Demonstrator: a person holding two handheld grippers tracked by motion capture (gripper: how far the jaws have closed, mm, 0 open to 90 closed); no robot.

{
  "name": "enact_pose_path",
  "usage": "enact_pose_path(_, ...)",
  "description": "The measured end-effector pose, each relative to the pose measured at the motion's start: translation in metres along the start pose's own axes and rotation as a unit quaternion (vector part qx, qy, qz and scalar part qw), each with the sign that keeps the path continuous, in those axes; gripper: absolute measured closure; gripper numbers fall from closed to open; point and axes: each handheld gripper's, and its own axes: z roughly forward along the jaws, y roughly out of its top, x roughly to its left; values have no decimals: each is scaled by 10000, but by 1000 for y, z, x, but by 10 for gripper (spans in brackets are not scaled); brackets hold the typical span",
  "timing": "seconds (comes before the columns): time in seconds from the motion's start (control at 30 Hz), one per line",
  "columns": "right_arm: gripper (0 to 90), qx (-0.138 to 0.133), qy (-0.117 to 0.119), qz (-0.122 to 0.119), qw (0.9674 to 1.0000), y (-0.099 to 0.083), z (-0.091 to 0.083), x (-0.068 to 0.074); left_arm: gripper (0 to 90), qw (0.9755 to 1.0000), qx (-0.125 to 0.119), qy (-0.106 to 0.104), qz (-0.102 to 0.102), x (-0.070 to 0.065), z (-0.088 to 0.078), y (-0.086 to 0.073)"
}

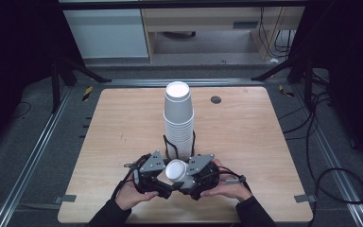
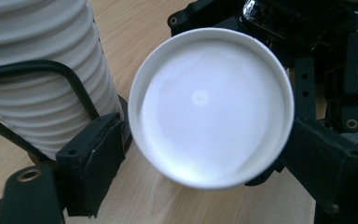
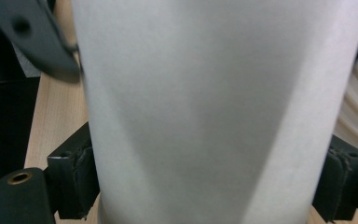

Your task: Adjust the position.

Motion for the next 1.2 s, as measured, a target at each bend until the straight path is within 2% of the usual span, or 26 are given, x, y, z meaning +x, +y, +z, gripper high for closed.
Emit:
enact_pose_path(0.27, 137, 29, 43, -65, 10000, 4, 7, 3, 150, 9999, 99, -31, 73, -2, 5, 1)
enact_pose_path(0.43, 137, 7, 43, -44, 10000, 6, 8, 4, 174, 10000, 62, -23, 13, -3, 5, 1)
enact_pose_path(0.5, 136, 7, 31, -39, 10000, 6, 8, 4, 184, 9999, 34, -84, -103, -1, 5, 1)
enact_pose_path(0.87, 126, -34, 64, -50, 10000, 6, 11, 4, 208, 9998, 9, -132, -119, 0, 2, 1)
enact_pose_path(1.07, 115, -64, 94, 26, 9999, 6, 11, 4, 212, 9998, -1, -145, -110, 0, 0, 1)
enact_pose_path(1.2, 81, -173, 68, 173, 9997, 7, 8, 2, 215, 9999, -56, -118, -99, 0, -1, 2)
